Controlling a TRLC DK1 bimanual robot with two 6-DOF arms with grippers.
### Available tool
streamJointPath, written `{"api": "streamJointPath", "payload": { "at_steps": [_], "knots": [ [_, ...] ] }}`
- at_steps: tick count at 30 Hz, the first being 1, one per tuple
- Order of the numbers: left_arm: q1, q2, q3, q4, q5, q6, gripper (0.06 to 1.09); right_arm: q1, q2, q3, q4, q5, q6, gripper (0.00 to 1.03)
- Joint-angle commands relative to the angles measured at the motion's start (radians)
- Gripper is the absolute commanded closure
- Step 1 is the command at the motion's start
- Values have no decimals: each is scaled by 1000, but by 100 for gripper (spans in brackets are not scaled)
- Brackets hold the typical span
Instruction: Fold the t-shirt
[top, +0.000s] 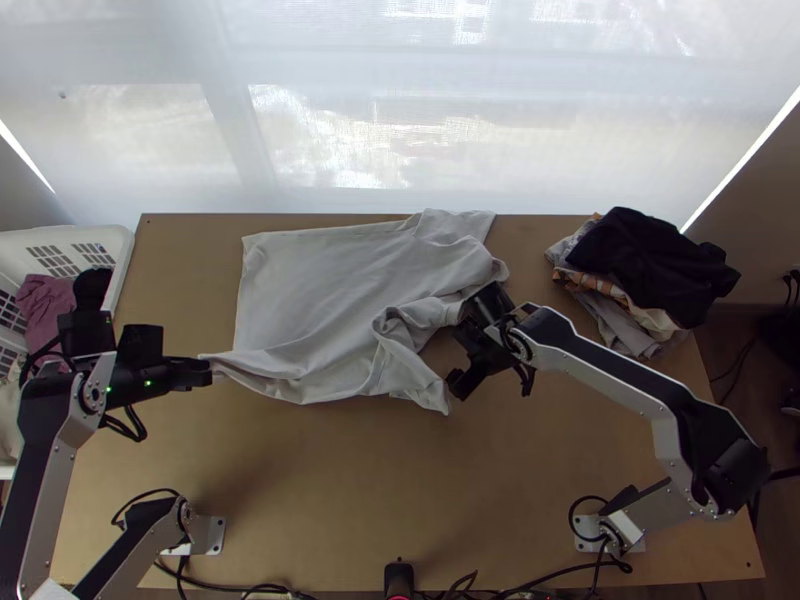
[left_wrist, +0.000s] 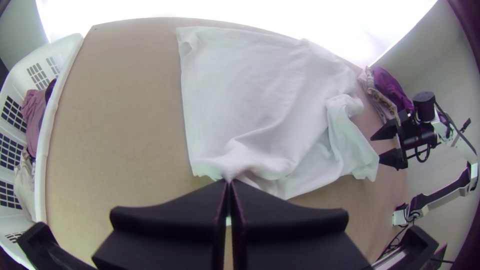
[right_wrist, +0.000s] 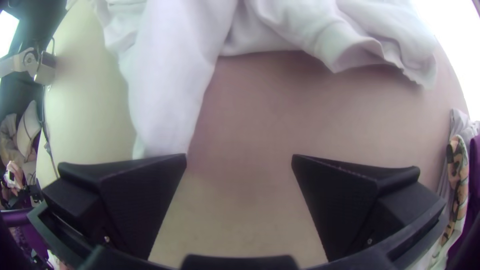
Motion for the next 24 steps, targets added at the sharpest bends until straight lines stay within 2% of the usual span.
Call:
{"api": "streamJointPath", "payload": {
  "at_steps": [1,7,11,19,24],
  "knots": [
    [0,-31,-17,-20,-1,-1,105,96,37,54,18,-1,31,5],
    [0,-47,-21,-33,1,-4,105,187,44,134,-27,-1,23,5],
    [-2,-50,-21,-41,1,-4,105,253,58,162,-34,0,-15,5],
    [0,-62,-21,-64,-2,-7,105,277,176,199,-36,-1,-30,5],
    [0,-62,-14,-64,-4,-7,105,279,179,200,-36,0,-13,5]
  ]
}}
